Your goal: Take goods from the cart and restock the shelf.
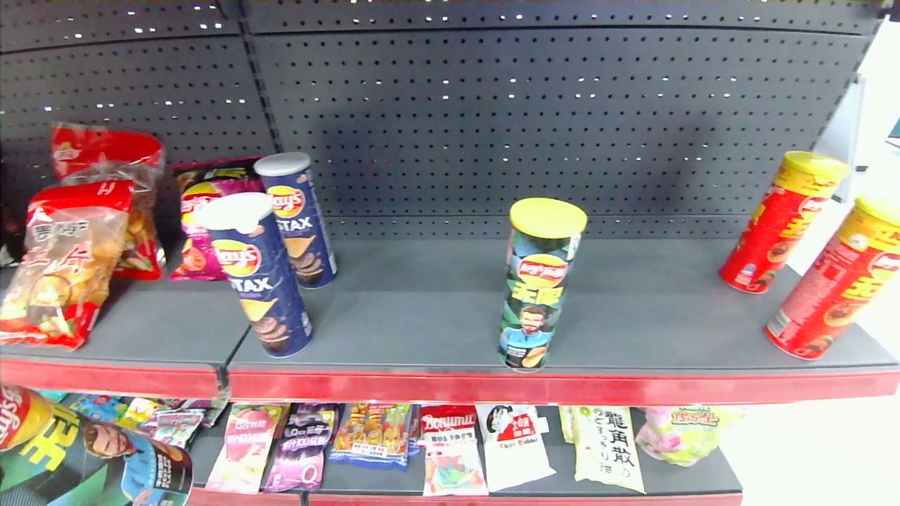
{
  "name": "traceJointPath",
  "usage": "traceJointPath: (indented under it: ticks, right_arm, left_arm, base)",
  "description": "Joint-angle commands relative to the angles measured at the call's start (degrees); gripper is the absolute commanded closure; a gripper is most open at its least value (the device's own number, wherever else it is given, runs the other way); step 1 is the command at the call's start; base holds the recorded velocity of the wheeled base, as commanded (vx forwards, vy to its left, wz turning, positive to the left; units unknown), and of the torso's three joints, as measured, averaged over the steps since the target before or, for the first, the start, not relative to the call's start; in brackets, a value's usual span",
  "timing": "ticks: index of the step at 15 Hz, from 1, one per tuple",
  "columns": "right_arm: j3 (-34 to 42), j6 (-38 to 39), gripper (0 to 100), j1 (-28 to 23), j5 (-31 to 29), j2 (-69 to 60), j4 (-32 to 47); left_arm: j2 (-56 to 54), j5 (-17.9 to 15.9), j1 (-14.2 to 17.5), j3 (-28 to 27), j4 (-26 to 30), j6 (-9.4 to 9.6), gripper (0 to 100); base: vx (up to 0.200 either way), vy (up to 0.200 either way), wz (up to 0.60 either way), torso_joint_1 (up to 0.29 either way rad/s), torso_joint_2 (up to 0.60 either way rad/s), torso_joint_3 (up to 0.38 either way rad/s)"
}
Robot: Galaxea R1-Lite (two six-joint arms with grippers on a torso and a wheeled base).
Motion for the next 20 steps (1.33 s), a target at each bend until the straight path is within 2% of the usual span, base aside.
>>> traceJointPath:
  ticks: [1,5,7,9,12,13,15,17,20]
  right_arm:
    - [0.0,-0.04,0,0.04,0.02,0.11,-0.02]
    - [0.0,0.14,0,0.04,0.02,0.11,-0.02]
    - [0.0,0.22,0,0.04,0.02,0.02,-0.02]
    - [0.0,0.22,0,0.04,0.02,0.11,-0.02]
    - [0.0,0.22,0,0.04,0.1,0.02,-0.02]
    - [0.0,0.22,0,0.04,0.02,0.11,-0.02]
    - [0.0,0.22,0,0.04,0.02,0.11,-0.02]
    - [0.0,0.22,0,0.04,0.1,0.11,-0.02]
    - [0.0,0.22,0,0.04,0.02,0.11,-0.02]
  left_arm:
    - [0.22,-0.01,0.04,-0.19,-0.01,0.0,100]
    - [1.19,-0.01,0.04,-0.55,-0.1,0.0,100]
    - [3.74,-0.01,0.04,-1.42,-0.18,0.0,100]
    - [8.66,-0.01,0.04,-4.24,-0.8,-0.97,100]
    - [21.49,-0.18,0.04,-7.22,-9.59,-1.23,100]
    - [29.4,-1.33,-0.4,-7.66,-16.27,-1.23,100]
    - [36.79,-4.93,-1.72,-8.81,-21.89,-1.23,100]
    - [44.26,-7.04,-1.72,-13.2,-23.12,-1.23,100]
    - [53.13,-6.95,-2.42,-18.91,-25.14,-0.62,100]
  base:
    - [0.0,0.0,-0.6,0.012,0.0,-0.007]
    - [0.0,0.0,-0.6,0.004,0.0,0.002]
    - [0.0,0.0,0.0,0.0,0.0,0.0]
    - [0.0,0.0,0.0,0.0,0.0,0.0]
    - [0.0,0.0,0.0,0.0,0.0,0.0]
    - [0.0,0.0,0.0,0.0,0.0,0.0]
    - [0.0,0.0,0.0,0.0,0.0,0.0]
    - [0.0,0.0,0.0,0.0,0.0,0.0]
    - [0.0,0.0,0.0,0.0,0.0,0.0]
